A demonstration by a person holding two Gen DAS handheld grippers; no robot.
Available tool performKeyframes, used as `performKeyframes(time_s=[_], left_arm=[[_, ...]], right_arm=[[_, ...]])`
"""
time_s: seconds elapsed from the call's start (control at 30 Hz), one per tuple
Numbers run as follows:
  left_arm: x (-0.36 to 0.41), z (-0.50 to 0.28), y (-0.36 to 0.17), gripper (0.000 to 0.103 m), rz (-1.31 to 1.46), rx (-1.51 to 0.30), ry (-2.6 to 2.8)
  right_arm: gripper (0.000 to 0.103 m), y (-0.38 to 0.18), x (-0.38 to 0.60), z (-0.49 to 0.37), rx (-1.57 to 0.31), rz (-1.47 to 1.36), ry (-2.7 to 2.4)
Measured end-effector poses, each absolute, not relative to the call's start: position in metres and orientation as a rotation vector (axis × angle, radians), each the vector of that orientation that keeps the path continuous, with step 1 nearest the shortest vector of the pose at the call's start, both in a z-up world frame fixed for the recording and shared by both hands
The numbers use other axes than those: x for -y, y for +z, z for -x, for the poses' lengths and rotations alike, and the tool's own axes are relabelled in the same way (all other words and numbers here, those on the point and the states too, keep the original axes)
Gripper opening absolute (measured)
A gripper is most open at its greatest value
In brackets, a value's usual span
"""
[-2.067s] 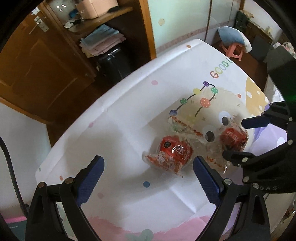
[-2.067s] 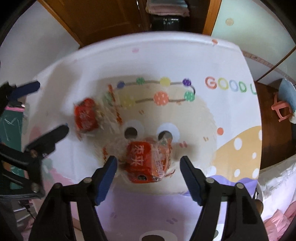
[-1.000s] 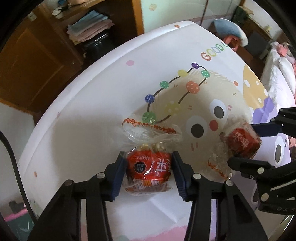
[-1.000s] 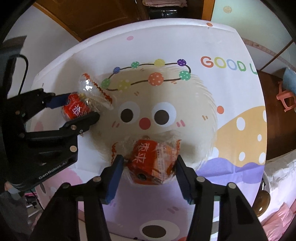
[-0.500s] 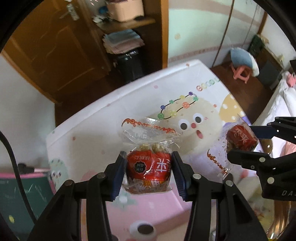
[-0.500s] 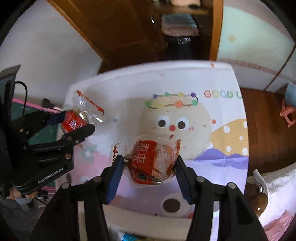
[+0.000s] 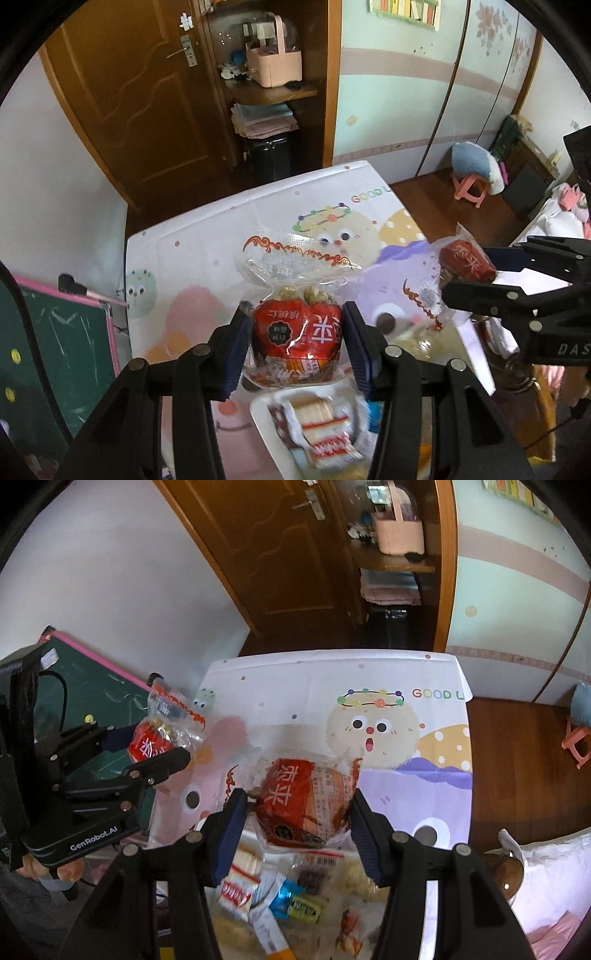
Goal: Organize snacks
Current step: 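Carry both red packs over the tray and lower them in, then open both grippers to release the red packs into the tray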
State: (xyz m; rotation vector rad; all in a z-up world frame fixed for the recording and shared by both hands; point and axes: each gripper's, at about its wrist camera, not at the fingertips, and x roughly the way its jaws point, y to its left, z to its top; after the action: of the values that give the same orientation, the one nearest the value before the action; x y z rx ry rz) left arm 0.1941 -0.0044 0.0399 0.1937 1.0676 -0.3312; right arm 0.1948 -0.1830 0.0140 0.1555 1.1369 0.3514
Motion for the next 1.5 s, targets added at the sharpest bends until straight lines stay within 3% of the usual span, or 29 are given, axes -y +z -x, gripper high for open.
performKeyframes(time_s=[0.23,0.5,0.93,1.37,1.5], left_arm=[[-0.001,-0.134,0.049,0.047,-0.118,-1.052,-0.343],[0.000,-0.087,0.020,0.047,-0.057,-1.084,-0.351],[-0.007,-0.061,-0.036,0.047,0.021,-1.157,-0.292],[0.000,-0.058,-0.045,0.047,0.005,-1.154,-0.273],[0.002,-0.055,-0.039,0.092,-0.034,-1.106,-0.233]], right_arm=[[0.055,0.031,0.186,-0.145,-1.109,-0.165,0.376],[0.056,0.029,0.183,-0.097,-1.073,-0.156,0.325],[0.056,-0.023,0.179,-0.065,-1.157,-0.189,0.236],[0.060,-0.032,0.168,-0.061,-1.156,-0.157,0.203],[0.065,-0.038,0.172,-0.062,-1.161,-0.182,0.181]])
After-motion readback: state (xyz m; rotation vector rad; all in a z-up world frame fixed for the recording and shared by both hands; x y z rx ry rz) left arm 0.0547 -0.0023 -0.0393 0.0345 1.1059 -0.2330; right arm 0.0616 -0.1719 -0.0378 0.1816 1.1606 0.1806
